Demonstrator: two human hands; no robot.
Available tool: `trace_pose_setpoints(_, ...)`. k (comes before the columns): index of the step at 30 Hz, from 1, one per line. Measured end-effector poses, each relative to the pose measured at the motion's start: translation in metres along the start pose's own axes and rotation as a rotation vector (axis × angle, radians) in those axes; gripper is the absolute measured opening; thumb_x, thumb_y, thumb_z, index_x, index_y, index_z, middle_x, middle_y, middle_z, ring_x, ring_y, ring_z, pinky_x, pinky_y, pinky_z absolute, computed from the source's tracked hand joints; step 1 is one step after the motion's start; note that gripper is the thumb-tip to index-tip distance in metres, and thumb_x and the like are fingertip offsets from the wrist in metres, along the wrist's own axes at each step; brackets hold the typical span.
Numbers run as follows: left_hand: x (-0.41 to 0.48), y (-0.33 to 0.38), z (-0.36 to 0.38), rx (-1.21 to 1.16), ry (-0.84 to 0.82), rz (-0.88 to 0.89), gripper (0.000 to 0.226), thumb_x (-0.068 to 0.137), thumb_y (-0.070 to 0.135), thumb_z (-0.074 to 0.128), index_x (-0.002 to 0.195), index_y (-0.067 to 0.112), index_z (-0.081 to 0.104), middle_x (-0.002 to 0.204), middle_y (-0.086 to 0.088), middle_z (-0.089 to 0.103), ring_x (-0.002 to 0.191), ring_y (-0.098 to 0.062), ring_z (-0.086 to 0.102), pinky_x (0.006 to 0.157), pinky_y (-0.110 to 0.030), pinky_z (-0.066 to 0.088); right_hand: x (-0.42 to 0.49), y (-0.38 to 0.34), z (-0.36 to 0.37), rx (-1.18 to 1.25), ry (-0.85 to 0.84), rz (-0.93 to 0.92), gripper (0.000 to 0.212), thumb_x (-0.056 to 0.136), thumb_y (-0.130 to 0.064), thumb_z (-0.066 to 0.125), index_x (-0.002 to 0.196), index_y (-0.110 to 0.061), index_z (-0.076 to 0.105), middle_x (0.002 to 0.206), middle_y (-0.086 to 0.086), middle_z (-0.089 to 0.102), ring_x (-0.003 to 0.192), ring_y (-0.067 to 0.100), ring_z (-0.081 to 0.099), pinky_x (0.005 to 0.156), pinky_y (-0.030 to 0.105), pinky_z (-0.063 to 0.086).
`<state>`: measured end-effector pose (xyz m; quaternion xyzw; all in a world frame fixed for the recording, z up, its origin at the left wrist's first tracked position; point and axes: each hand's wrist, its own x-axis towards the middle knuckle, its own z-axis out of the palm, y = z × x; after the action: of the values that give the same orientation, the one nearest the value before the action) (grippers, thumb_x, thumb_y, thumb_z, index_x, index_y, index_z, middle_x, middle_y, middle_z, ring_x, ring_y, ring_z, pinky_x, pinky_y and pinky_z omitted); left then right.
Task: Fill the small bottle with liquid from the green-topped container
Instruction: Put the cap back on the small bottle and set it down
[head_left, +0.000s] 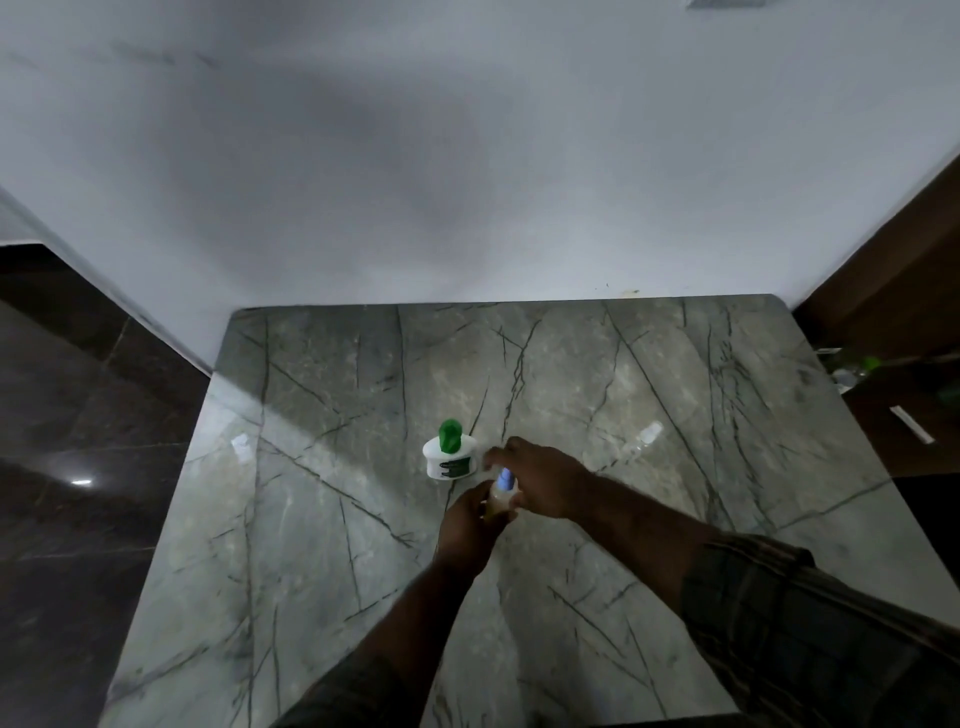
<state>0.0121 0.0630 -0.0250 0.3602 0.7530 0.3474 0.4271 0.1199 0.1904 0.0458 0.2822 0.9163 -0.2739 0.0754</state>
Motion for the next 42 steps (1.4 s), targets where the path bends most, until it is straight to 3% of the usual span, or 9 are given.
trace_pose_setpoints(3, 0.0, 0.002, -0.001, 0.054, 0.006, -0.004, 0.034, 0.081, 0.035, 0.075, 0.113, 0.033, 0.065, 0.108, 0.013, 0.069, 0.098, -0.003, 0.064, 0.09, -0.027, 0.054, 0.001, -0.001, -0.003, 0.019, -0.005, -0.01, 0.015, 0.083, -0.022, 0.066, 0.095, -0.015, 0.063, 0.093, 0.008, 0.062, 0.08, 0.021, 0.057, 0.069, 0.03, 0.039)
trace_pose_setpoints(5, 0.0, 0.005, 0.001, 0.06, 0.006, 0.022, 0.028, 0.082, 0.031, 0.075, 0.107, 0.038, 0.066, 0.105, 0.013, 0.069, 0.097, -0.004, 0.064, 0.088, -0.025, 0.054, 0.005, -0.002, -0.006, -0.05, 0.031, 0.088, 0.032, 0.084, -0.042, 0.068, 0.09, -0.01, 0.066, 0.089, 0.009, 0.067, 0.08, 0.023, 0.06, 0.067, 0.029, 0.035)
trace_pose_setpoints(8, 0.0, 0.004, 0.004, 0.033, 0.002, 0.023, 0.038, 0.081, 0.03, 0.076, 0.117, 0.032, 0.065, 0.111, 0.01, 0.07, 0.101, -0.008, 0.065, 0.091, -0.028, 0.054, 0.003, -0.001, -0.003, -0.027, 0.06, 0.138, 0.047, 0.08, -0.053, 0.069, 0.103, -0.011, 0.065, 0.093, 0.005, 0.067, 0.084, 0.021, 0.064, 0.066, 0.028, 0.041)
trace_pose_setpoints(12, 0.003, 0.002, 0.002, 0.036, 0.014, 0.005, 0.049, 0.078, 0.037, 0.078, 0.123, 0.025, 0.063, 0.113, 0.007, 0.07, 0.1, -0.01, 0.065, 0.091, -0.034, 0.055, -0.001, 0.006, 0.0, 0.048, -0.012, -0.009, 0.022, 0.083, -0.02, 0.064, 0.102, -0.013, 0.057, 0.094, 0.01, 0.058, 0.082, 0.025, 0.059, 0.069, 0.031, 0.041)
trace_pose_setpoints(18, 0.001, 0.001, 0.003, 0.033, 0.014, 0.048, 0.041, 0.07, 0.054, 0.07, 0.106, 0.034, 0.067, 0.098, 0.009, 0.072, 0.091, -0.01, 0.067, 0.086, -0.038, 0.056, 0.003, 0.005, 0.004, -0.065, 0.028, 0.139, 0.033, 0.087, -0.047, 0.063, 0.096, -0.016, 0.064, 0.099, 0.005, 0.069, 0.092, 0.023, 0.063, 0.069, 0.028, 0.037)
trace_pose_setpoints(25, 0.001, 0.012, 0.0, -0.001, -0.001, 0.077, 0.025, 0.083, 0.032, 0.075, 0.104, 0.042, 0.067, 0.093, 0.016, 0.074, 0.085, 0.003, 0.068, 0.077, -0.017, 0.053, -0.006, 0.009, 0.018, 0.326, 0.102, 0.177, 0.036, 0.075, -0.036, 0.079, 0.094, -0.008, 0.066, 0.089, 0.007, 0.071, 0.079, 0.022, 0.066, 0.067, 0.033, 0.051)
trace_pose_setpoints(29, 0.004, 0.015, 0.003, -0.005, 0.06, 0.08, 0.026, 0.08, 0.026, 0.077, 0.104, 0.034, 0.07, 0.091, 0.017, 0.072, 0.084, 0.007, 0.065, 0.072, -0.013, 0.048, -0.007, 0.01, 0.029, 0.343, 0.209, 0.215, 0.032, 0.072, -0.035, 0.075, 0.09, -0.011, 0.064, 0.085, 0.005, 0.07, 0.078, 0.019, 0.065, 0.066, 0.026, 0.042)
trace_pose_setpoints(35, 0.01, 0.019, 0.005, -0.047, 0.029, -0.018, 0.083, 0.07, 0.024, 0.086, 0.14, 0.023, 0.042, 0.12, 0.006, 0.061, 0.109, -0.011, 0.06, 0.094, -0.029, 0.051, 0.002, 0.023, 0.028, 0.356, 0.256, 0.254, 0.03, 0.072, -0.033, 0.076, 0.094, -0.018, 0.062, 0.088, -0.004, 0.067, 0.079, 0.012, 0.062, 0.075, 0.031, 0.052)
trace_pose_setpoints(42, 0.004, -0.01, -0.006, -0.047, 0.045, -0.132, 0.051, 0.081, 0.022, 0.077, 0.128, 0.027, 0.056, 0.127, 0.006, 0.06, 0.108, -0.01, 0.06, 0.091, -0.027, 0.054, 0.025, 0.054, 0.03, 0.259, 0.308, 0.334, 0.037, 0.076, -0.033, 0.078, 0.106, -0.021, 0.06, 0.098, -0.002, 0.061, 0.09, 0.018, 0.06, 0.081, 0.03, 0.049)
